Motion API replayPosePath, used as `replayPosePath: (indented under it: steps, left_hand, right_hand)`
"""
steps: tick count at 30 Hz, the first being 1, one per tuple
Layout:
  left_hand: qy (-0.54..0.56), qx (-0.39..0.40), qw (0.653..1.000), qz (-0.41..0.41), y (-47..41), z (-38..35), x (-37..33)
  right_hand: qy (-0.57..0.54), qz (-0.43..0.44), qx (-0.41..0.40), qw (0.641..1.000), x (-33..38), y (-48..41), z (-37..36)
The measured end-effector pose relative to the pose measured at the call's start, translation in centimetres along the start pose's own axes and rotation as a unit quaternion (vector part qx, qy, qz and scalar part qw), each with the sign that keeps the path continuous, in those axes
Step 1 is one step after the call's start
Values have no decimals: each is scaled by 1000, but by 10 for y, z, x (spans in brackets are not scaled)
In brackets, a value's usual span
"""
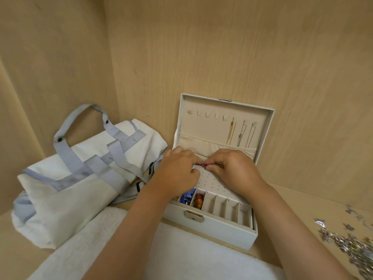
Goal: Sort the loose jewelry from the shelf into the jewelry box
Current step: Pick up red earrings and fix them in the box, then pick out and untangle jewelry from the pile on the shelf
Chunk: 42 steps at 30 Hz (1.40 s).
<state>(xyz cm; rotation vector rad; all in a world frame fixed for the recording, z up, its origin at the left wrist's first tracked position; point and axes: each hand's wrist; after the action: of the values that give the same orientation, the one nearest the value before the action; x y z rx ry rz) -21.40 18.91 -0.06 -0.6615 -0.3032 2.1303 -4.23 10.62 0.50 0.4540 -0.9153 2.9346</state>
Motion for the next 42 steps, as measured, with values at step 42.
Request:
replayPosePath:
  steps: [42]
  left_hand:
    - [106,27,985,-132,-13,-61,-191]
  right_hand:
    - [23,-200,81,976,-104,138,166]
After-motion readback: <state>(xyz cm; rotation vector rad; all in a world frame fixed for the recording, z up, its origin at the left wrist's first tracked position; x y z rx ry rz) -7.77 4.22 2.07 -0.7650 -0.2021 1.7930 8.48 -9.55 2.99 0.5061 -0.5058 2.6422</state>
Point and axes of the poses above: each hand's wrist, its own y-axis away from the middle knuckle, its own z-axis out of the back of the hand, x = y × z, and after that the axes turned 7 degrees about -x, right-handed
